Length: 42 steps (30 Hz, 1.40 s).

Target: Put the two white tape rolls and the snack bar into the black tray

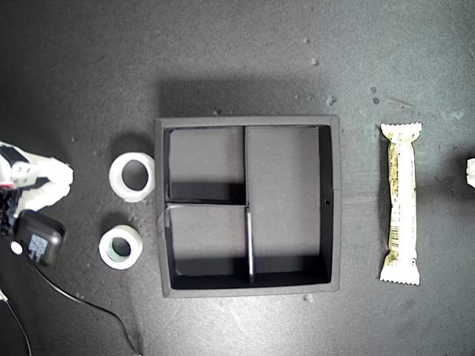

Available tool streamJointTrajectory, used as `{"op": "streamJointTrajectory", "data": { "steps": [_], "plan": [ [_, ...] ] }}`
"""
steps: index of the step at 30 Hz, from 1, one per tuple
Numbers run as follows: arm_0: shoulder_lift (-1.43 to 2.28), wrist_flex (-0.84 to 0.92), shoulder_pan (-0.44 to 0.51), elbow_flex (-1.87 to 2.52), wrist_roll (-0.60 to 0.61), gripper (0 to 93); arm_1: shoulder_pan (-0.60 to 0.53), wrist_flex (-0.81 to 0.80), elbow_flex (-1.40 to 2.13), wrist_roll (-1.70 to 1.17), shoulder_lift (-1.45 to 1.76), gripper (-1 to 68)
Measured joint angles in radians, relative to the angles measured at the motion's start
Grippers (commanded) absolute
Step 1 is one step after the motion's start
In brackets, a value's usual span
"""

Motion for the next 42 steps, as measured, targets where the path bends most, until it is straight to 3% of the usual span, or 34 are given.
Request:
{"op": "streamJointTrajectory", "data": {
  "steps": [3,9,18,24,30,37,42],
  "plan": [
    [0.000,0.000,0.000,0.000,0.000,0.3,0.003,0.000,0.000,0.000,0.000,0.1],
    [0.000,0.000,0.000,0.000,-0.003,0.3,0.046,-0.008,0.000,-0.316,0.011,0.1],
    [0.000,0.000,-0.003,0.000,-0.006,0.3,0.049,-0.008,0.000,-0.344,0.011,0.0],
    [0.000,0.000,-0.003,0.000,-0.189,0.1,0.074,-0.017,0.000,-0.311,0.009,-0.1],
    [0.000,-0.015,0.018,0.000,-0.419,0.0,0.114,-0.166,0.000,-0.360,0.000,-0.2],
    [0.000,-0.167,0.098,0.002,-0.408,0.0,0.215,-0.422,0.000,-0.394,0.000,-0.3],
    [0.000,-0.425,0.123,0.002,-0.279,0.1,0.288,-0.489,0.000,-0.172,0.000,-0.3]
  ]
}}
